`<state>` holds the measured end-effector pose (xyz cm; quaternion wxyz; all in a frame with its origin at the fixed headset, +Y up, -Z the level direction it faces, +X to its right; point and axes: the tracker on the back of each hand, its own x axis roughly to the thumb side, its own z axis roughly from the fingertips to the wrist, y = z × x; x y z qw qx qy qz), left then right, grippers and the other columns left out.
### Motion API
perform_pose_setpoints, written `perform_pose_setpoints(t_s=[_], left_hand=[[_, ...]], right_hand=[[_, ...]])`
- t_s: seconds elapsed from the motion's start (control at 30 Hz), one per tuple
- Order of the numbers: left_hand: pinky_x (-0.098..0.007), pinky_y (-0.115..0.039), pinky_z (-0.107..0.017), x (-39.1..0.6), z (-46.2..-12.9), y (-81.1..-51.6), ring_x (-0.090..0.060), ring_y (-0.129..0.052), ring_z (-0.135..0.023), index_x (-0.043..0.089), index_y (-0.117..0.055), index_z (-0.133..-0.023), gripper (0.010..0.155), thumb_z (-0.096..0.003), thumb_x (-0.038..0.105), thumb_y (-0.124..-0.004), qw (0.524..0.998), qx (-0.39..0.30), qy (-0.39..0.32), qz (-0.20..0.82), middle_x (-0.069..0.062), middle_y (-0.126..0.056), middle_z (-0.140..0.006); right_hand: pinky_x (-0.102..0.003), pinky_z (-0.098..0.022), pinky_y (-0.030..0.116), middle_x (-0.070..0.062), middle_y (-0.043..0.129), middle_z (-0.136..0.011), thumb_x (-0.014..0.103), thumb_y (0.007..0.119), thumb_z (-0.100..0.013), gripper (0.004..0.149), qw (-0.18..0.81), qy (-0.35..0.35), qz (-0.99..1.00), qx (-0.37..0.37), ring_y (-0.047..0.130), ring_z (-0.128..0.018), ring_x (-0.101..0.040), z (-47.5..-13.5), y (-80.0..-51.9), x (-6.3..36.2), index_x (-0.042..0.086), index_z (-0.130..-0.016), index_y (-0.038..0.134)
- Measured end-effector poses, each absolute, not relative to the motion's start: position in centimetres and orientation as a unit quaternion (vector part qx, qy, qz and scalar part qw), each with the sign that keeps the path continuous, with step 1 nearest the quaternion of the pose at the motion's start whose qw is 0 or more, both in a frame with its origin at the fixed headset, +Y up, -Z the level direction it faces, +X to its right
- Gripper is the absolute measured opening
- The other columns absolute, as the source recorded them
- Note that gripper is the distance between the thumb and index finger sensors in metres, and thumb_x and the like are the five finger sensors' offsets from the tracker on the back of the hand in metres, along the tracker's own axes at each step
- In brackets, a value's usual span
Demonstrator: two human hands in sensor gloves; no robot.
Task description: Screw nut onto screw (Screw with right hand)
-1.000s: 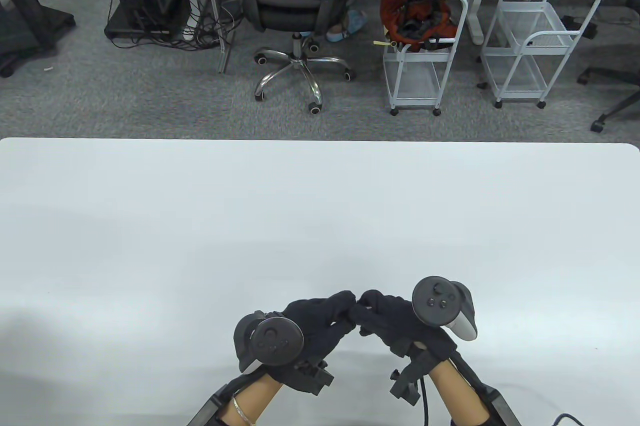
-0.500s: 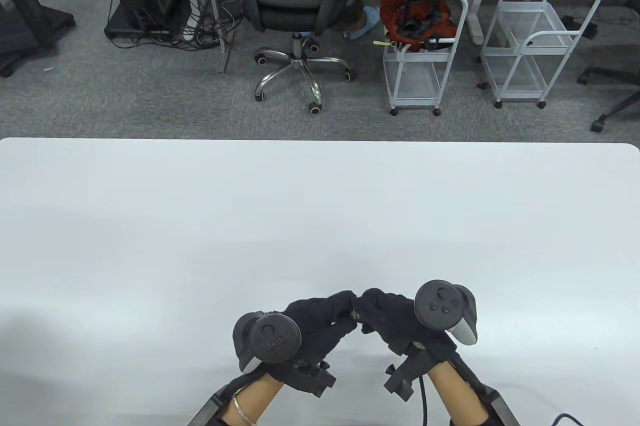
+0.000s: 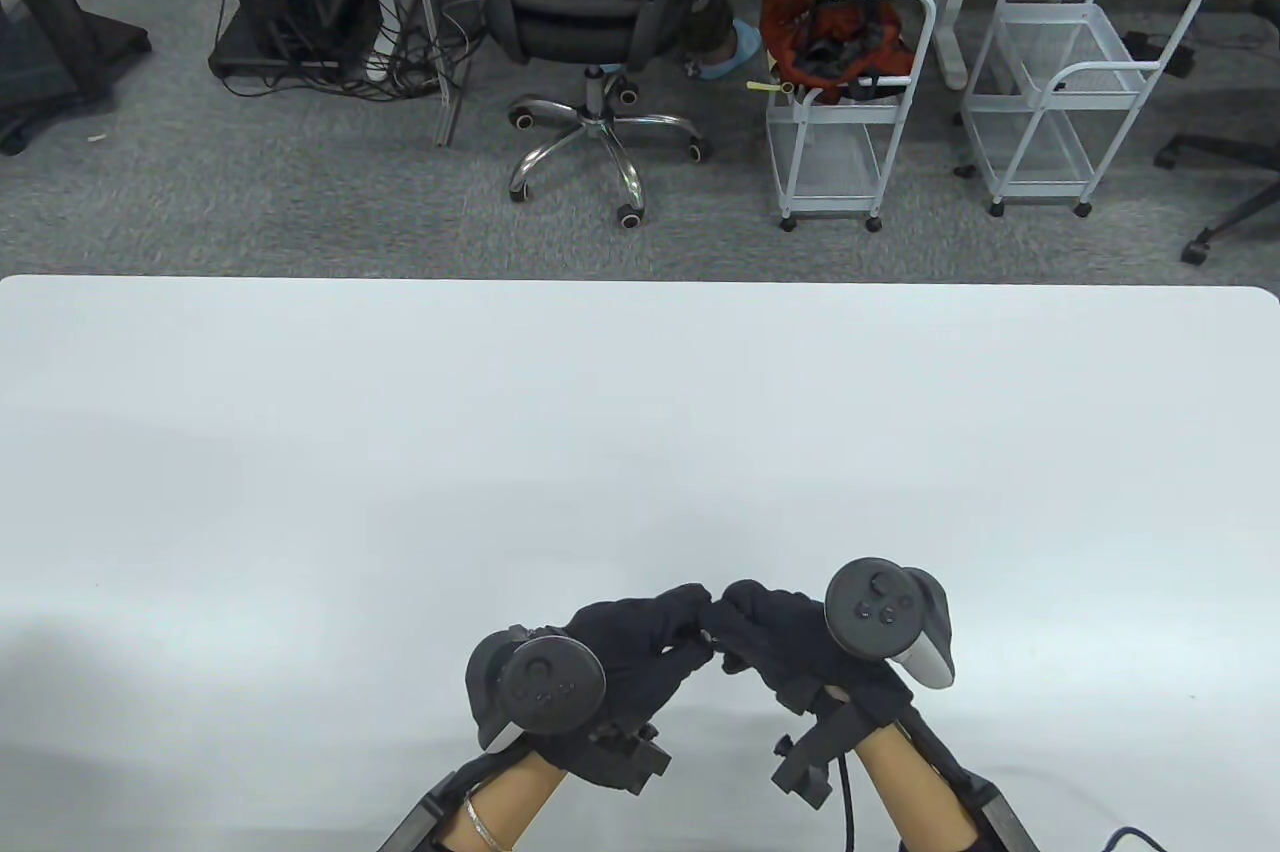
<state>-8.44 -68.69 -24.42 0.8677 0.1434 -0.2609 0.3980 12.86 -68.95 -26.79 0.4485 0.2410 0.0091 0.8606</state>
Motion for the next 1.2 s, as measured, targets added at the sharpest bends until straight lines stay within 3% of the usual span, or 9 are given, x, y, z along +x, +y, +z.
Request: perform_pose_setpoints(t_s=[0.07, 0.17, 0.33, 0.5, 0.67, 0.7, 0.87, 1.03, 1.2], left_hand=[[-0.034, -0.090, -0.044, -8.59, -24.58, -68.84, -0.012, -0.112, -0.047, 0.016, -0.092, -0.077, 0.043, -0.0407, 0.039, -0.088, 0.868, 0.138, -0.256, 0.402, 0.004, -0.112, -0.061], [-0.034, -0.090, -0.044, -8.78, -24.55, -68.76, -0.012, -0.112, -0.048, 0.016, -0.092, -0.077, 0.043, -0.0407, 0.038, -0.088, 0.870, 0.145, -0.253, 0.397, 0.004, -0.111, -0.062], [-0.033, -0.091, -0.044, -8.28, -24.30, -68.82, -0.012, -0.112, -0.047, 0.015, -0.092, -0.077, 0.044, -0.0406, 0.040, -0.088, 0.870, 0.144, -0.263, 0.392, 0.004, -0.112, -0.061], [-0.034, -0.090, -0.044, -8.66, -24.52, -68.88, -0.012, -0.112, -0.048, 0.016, -0.092, -0.077, 0.043, -0.0407, 0.038, -0.088, 0.872, 0.145, -0.251, 0.393, 0.004, -0.112, -0.062], [-0.033, -0.091, -0.043, -8.71, -24.56, -68.98, -0.011, -0.112, -0.045, 0.014, -0.093, -0.076, 0.043, -0.0397, 0.039, -0.088, 0.873, 0.141, -0.250, 0.395, 0.004, -0.112, -0.059], [-0.033, -0.091, -0.043, -8.73, -24.64, -69.07, -0.011, -0.112, -0.046, 0.015, -0.093, -0.076, 0.043, -0.0398, 0.039, -0.088, 0.870, 0.136, -0.248, 0.403, 0.005, -0.112, -0.059], [-0.034, -0.091, -0.043, -8.79, -24.64, -69.01, -0.012, -0.112, -0.047, 0.016, -0.093, -0.076, 0.042, -0.0398, 0.037, -0.088, 0.872, 0.138, -0.247, 0.400, 0.004, -0.112, -0.061], [-0.034, -0.091, -0.043, -8.46, -24.41, -68.93, -0.012, -0.112, -0.045, 0.013, -0.093, -0.075, 0.044, -0.0392, 0.038, -0.089, 0.876, 0.146, -0.256, 0.382, 0.003, -0.112, -0.059], [-0.039, -0.088, -0.049, -8.47, -25.06, -68.98, -0.018, -0.111, -0.055, 0.014, -0.090, -0.082, 0.049, -0.0417, 0.042, -0.085, 0.890, 0.138, -0.293, 0.322, -0.001, -0.110, -0.068]], right_hand=[[-0.054, -0.035, 0.077, -0.030, 0.095, -0.065, 0.040, 0.059, -0.061, 0.049, 0.444, 0.032, 0.858, 0.255, 0.102, -0.042, -0.038, -26.86, -68.87, 12.83, -0.002, -0.069, 0.081], [-0.058, -0.047, 0.070, -0.036, 0.079, -0.083, 0.040, 0.062, -0.062, 0.051, 0.443, 0.127, 0.840, 0.286, 0.092, -0.063, -0.045, -26.94, -68.94, 12.80, -0.006, -0.084, 0.067], [-0.051, -0.031, 0.079, -0.026, 0.098, -0.057, 0.040, 0.057, -0.061, 0.048, 0.455, 0.010, 0.860, 0.230, 0.103, -0.034, -0.034, -26.84, -69.21, 12.91, 0.000, -0.062, 0.084], [-0.058, -0.046, 0.071, -0.037, 0.080, -0.082, 0.040, 0.063, -0.062, 0.051, 0.443, 0.131, 0.838, 0.288, 0.093, -0.060, -0.044, -26.93, -69.04, 12.86, -0.006, -0.084, 0.067], [-0.051, -0.031, 0.079, -0.028, 0.096, -0.059, 0.040, 0.058, -0.061, 0.048, 0.452, 0.009, 0.861, 0.234, 0.103, -0.035, -0.034, -26.65, -69.57, 12.47, -0.001, -0.066, 0.081], [-0.051, -0.031, 0.079, -0.028, 0.097, -0.059, 0.040, 0.057, -0.061, 0.048, 0.450, 0.014, 0.862, 0.232, 0.103, -0.035, -0.034, -26.69, -69.52, 12.46, -0.001, -0.065, 0.081], [-0.058, -0.046, 0.071, -0.037, 0.080, -0.082, 0.037, 0.061, -0.062, 0.049, 0.448, 0.129, 0.839, 0.280, 0.093, -0.062, -0.045, -26.82, -69.30, 12.63, -0.006, -0.083, 0.067], [-0.049, -0.029, 0.080, -0.024, 0.099, -0.055, 0.041, 0.061, -0.060, 0.046, 0.452, 0.015, 0.861, 0.232, 0.104, -0.031, -0.030, -26.76, -69.61, 12.60, 0.000, -0.062, 0.083], [-0.047, -0.028, 0.080, -0.022, 0.100, -0.052, 0.041, 0.061, -0.060, 0.046, 0.405, 0.013, 0.886, 0.223, 0.104, -0.028, -0.028, -26.88, -69.58, 12.46, 0.002, -0.059, 0.085]])
